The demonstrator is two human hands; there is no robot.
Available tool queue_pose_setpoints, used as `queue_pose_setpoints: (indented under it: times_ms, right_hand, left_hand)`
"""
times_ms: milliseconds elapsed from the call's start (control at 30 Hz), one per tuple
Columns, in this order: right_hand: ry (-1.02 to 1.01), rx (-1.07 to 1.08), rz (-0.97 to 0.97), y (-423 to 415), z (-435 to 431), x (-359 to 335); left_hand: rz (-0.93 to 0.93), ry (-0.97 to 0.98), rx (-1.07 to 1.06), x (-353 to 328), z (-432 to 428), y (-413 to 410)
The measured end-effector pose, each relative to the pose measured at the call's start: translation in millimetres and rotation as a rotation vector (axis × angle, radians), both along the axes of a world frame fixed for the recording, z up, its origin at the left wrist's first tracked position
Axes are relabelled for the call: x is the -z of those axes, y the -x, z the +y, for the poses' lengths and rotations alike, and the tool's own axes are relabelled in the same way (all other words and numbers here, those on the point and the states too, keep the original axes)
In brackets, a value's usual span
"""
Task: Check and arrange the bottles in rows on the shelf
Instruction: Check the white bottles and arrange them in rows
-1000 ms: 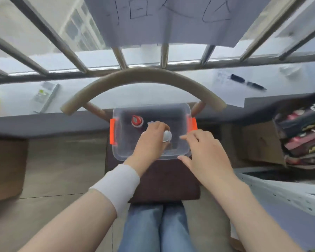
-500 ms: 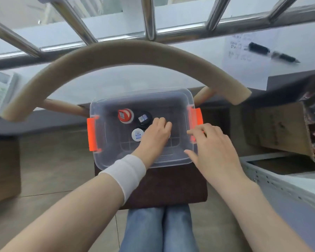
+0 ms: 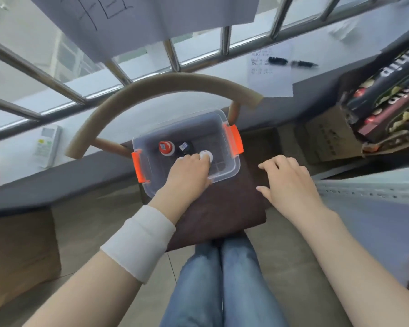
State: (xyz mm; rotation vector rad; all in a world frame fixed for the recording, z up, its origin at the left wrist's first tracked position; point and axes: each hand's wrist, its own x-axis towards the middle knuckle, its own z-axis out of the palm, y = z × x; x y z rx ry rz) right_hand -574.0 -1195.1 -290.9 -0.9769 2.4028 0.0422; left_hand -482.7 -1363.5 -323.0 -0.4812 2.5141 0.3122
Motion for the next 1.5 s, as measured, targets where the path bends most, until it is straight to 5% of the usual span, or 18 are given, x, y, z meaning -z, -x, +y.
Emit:
queue_pose_setpoints:
  times_ms: [400,867,1333,1500]
  right_hand:
    - [-0.015,0.557,0.039,-187.8,227.1,-125.8]
    - [0.025,1.032,0.299,-322.9,557.3,-213.1]
    - [-0.036,1.159,0.487,-283.1,722.6,-244.2]
    - [0.026,1.209,0.544,-258.0,751.1,-238.4]
  left_hand:
    - [0.159,-0.011,0.540,-157.1,213.6,-82.6]
    - [0.347,-0.183,1.014,-234.0,569.5,-137.8]
    - [0.594,-0.223,1.186,-259.4,774.4,-66.9]
    - [0.532,-0.227,1.240,-247.3,814.5,-36.8]
